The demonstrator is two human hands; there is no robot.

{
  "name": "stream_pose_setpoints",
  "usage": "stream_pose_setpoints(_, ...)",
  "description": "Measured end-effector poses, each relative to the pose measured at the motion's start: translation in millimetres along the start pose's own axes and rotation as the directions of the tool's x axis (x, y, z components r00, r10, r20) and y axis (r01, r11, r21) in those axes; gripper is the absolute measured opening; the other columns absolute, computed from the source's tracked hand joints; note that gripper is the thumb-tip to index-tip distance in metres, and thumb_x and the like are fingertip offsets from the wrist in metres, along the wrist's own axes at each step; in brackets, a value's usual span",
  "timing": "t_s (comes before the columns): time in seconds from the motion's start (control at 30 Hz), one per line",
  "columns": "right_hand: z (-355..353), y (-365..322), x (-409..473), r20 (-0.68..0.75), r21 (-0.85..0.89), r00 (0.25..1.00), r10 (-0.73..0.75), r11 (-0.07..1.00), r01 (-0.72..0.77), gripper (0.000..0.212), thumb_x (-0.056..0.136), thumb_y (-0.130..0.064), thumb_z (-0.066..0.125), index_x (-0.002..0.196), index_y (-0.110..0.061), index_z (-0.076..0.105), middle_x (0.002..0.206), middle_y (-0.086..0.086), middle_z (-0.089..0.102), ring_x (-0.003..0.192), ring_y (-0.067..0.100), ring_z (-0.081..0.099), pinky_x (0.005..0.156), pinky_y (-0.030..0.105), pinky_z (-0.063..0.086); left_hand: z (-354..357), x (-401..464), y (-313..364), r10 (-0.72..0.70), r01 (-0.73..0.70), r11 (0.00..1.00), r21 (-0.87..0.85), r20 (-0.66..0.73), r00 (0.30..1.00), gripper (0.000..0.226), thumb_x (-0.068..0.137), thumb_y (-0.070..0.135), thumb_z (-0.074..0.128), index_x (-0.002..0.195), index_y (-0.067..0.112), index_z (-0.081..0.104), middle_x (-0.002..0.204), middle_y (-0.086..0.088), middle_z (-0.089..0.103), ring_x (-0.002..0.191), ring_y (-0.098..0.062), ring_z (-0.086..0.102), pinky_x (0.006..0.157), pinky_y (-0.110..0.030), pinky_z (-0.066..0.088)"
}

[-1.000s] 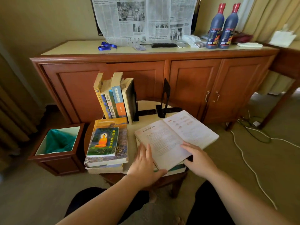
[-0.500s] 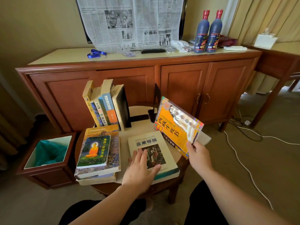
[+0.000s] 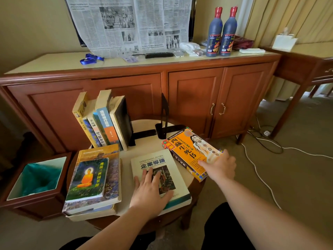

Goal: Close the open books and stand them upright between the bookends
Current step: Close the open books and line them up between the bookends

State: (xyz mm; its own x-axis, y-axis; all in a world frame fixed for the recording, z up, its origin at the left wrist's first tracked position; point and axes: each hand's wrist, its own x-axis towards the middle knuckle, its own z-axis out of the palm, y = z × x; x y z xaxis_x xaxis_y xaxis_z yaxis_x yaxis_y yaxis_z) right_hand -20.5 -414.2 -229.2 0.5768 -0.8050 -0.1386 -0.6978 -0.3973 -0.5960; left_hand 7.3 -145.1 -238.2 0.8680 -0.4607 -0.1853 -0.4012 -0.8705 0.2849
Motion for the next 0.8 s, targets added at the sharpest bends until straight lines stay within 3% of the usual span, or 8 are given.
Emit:
stream_pose_setpoints(0.13, -7.5, -14.3, 25.8, 0.062, -0.334, 0.995, -0.083, 0.937, 0.099, 0.11, 0.067, -0.091, 0.063, 0.146, -0.016, 0.045, 0.147, 0.014, 0.044, 0.139, 0.034, 0.04, 0.111, 0.052, 0.039, -1.7, 14.5, 3.8, 0.008, -0.008, 1.0, -0.008, 0.01, 1.0, 0.095, 0.096, 0.079, 0.035, 0.168, 0.029, -0.001, 0.174, 0.001, -0.018, 0.157, -0.022, -0.027, 0.124, -0.051, -0.02)
stream_pose_setpoints(0.23, -7.1, -21.2, 50.0, 0.17, -0.391, 0.982, -0.08, 0.909, 0.141, 0.112, 0.062, -0.098, 0.058, 0.14, -0.018, 0.047, 0.139, 0.009, 0.053, 0.132, 0.033, 0.05, 0.11, 0.055, 0.041, -0.9, 28.5, 7.7, 0.008, -0.008, 1.0, -0.005, 0.015, 1.0, 0.096, 0.094, 0.081, 0.034, 0.167, 0.032, -0.004, 0.173, 0.002, -0.02, 0.155, -0.022, -0.029, 0.124, -0.054, -0.02)
stream_pose_setpoints(0.33, -12.2, -25.6, 68.1, 0.288, -0.312, 0.956, -0.054, 0.938, 0.148, 0.109, 0.054, -0.094, 0.069, 0.128, -0.018, 0.048, 0.123, 0.006, 0.061, 0.11, 0.027, 0.061, 0.089, 0.044, 0.055, -1.1, 39.2, 9.7, 0.013, -0.013, 1.0, 0.0, 0.015, 1.0, 0.096, 0.094, 0.082, 0.033, 0.167, 0.033, -0.005, 0.173, 0.002, -0.02, 0.155, -0.022, -0.029, 0.125, -0.056, -0.018)
stream_pose_setpoints(0.47, -27.8, -34.9, 81.0, 0.381, -0.332, 0.924, -0.023, 0.93, 0.16, 0.132, 0.054, -0.085, 0.081, 0.155, -0.012, 0.037, 0.153, 0.01, 0.05, 0.138, 0.033, 0.05, 0.1, 0.045, 0.048, 1.3, 41.1, 10.7, 0.009, -0.009, 0.999, 0.041, 0.013, 1.0, 0.095, 0.094, 0.083, 0.027, 0.166, 0.034, -0.009, 0.172, 0.002, -0.024, 0.154, -0.023, -0.031, 0.125, -0.055, -0.019)
stream_pose_setpoints(0.53, -33.1, -37.2, 81.1, 0.407, -0.344, 0.913, -0.026, 0.922, 0.18, 0.117, 0.056, -0.08, 0.084, 0.145, -0.013, 0.05, 0.144, 0.01, 0.056, 0.126, 0.03, 0.056, 0.095, 0.042, 0.05, 2.0, 40.9, 11.1, 0.004, -0.005, 0.998, 0.056, 0.019, 1.0, 0.095, 0.093, 0.084, 0.024, 0.166, 0.034, -0.011, 0.171, 0.002, -0.026, 0.153, -0.022, -0.034, 0.126, -0.056, -0.018)
stream_pose_setpoints(0.63, -39.0, -33.3, 75.0, 0.389, -0.224, 0.914, -0.118, 0.95, 0.218, 0.077, 0.061, -0.069, 0.089, 0.109, -0.017, 0.058, 0.113, 0.002, 0.066, 0.095, 0.019, 0.06, 0.073, 0.033, 0.049, 1.8, 41.1, 11.0, 0.006, -0.008, 0.998, 0.057, 0.023, 1.0, 0.094, 0.093, 0.084, 0.024, 0.166, 0.034, -0.01, 0.171, 0.001, -0.026, 0.153, -0.023, -0.034, 0.126, -0.056, -0.018)
stream_pose_setpoints(0.7, -38.4, -26.5, 67.7, 0.339, -0.098, 0.925, -0.169, 0.972, 0.214, 0.067, 0.062, -0.063, 0.092, 0.103, -0.02, 0.061, 0.103, -0.003, 0.068, 0.086, 0.011, 0.062, 0.063, 0.03, 0.047, 0.8, 40.3, 10.6, 0.011, -0.012, 0.999, 0.046, 0.024, 1.0, 0.094, 0.094, 0.083, 0.026, 0.167, 0.034, -0.008, 0.172, 0.001, -0.024, 0.154, -0.023, -0.031, 0.126, -0.055, -0.017)
stream_pose_setpoints(0.8, -37.9, -17.5, 51.6, 0.218, 0.091, 0.953, -0.21, 0.977, 0.194, 0.069, 0.06, -0.062, 0.093, 0.107, -0.022, 0.065, 0.104, -0.005, 0.071, 0.091, 0.012, 0.067, 0.067, 0.03, 0.053, -4.2, 40.5, 12.8, 0.0, 0.001, 0.999, -0.034, 0.022, 1.0, 0.095, 0.094, 0.08, 0.037, 0.167, 0.033, -0.001, 0.174, 0.0, -0.017, 0.157, -0.023, -0.026, 0.126, -0.055, -0.017)
